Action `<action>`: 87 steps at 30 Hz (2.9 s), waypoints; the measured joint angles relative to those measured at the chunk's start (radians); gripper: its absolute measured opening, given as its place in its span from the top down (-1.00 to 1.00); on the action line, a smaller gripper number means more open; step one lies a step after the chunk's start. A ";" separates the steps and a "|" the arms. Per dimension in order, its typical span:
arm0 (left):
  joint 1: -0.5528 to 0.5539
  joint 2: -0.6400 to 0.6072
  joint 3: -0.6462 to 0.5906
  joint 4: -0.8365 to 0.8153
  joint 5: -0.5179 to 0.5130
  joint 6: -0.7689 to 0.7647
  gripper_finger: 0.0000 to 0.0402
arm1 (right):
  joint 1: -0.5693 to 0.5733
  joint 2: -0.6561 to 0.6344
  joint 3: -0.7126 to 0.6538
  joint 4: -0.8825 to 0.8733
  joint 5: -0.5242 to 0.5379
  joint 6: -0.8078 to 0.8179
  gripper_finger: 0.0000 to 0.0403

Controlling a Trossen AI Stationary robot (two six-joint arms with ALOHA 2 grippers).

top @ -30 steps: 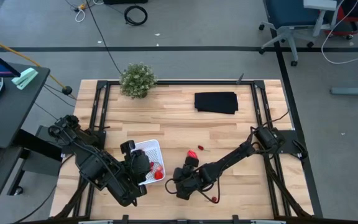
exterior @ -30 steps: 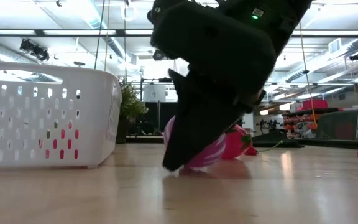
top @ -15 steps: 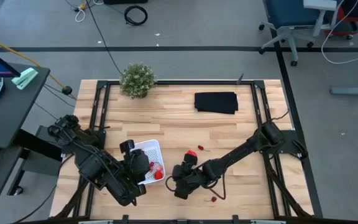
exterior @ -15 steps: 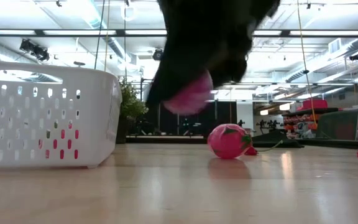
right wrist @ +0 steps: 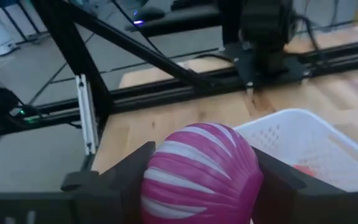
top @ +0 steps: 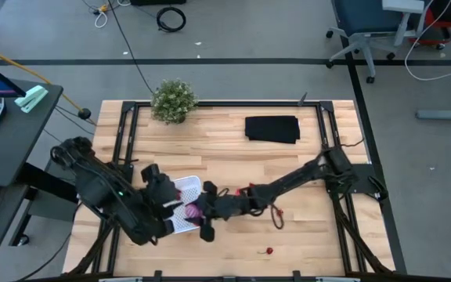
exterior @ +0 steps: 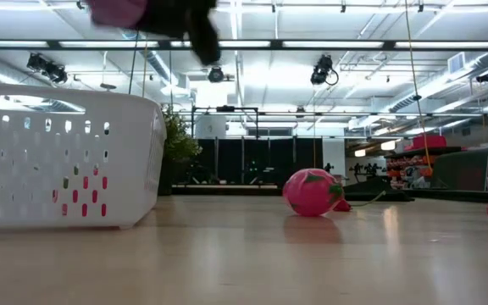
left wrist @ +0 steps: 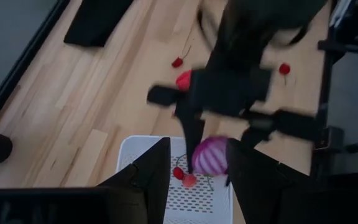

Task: Pick and placing Produce into tupperware
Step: Put the onion into the white bin, then put the dragon fruit into the white bin

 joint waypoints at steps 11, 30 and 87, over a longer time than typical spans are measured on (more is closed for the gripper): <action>0.000 -0.109 0.002 0.001 -0.067 0.049 0.19 | -0.089 0.116 0.098 -0.035 -0.178 -0.026 -0.13; 0.000 -0.111 0.001 0.003 -0.065 0.091 0.19 | -0.138 0.324 0.526 -0.541 -0.274 -0.193 -0.17; -0.001 -0.111 0.001 0.003 -0.066 0.047 0.19 | 0.111 -0.230 -0.226 -0.980 0.354 0.675 -0.17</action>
